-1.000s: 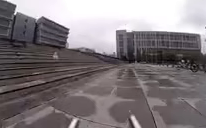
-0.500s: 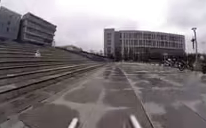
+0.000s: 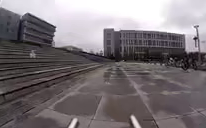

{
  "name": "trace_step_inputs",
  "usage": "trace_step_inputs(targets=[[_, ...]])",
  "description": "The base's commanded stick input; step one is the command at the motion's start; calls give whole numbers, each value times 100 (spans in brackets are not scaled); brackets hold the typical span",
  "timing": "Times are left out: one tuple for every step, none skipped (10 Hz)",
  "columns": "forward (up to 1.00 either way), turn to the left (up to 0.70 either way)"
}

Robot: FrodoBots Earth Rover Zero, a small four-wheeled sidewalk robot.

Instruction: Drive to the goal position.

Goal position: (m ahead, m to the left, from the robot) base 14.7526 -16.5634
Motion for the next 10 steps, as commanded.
trace_step_inputs(targets=[[70,0],[70,0],[70,0],[70,0],[70,0],[70,0],[70,0],[70,0],[70,0],[70,0]])
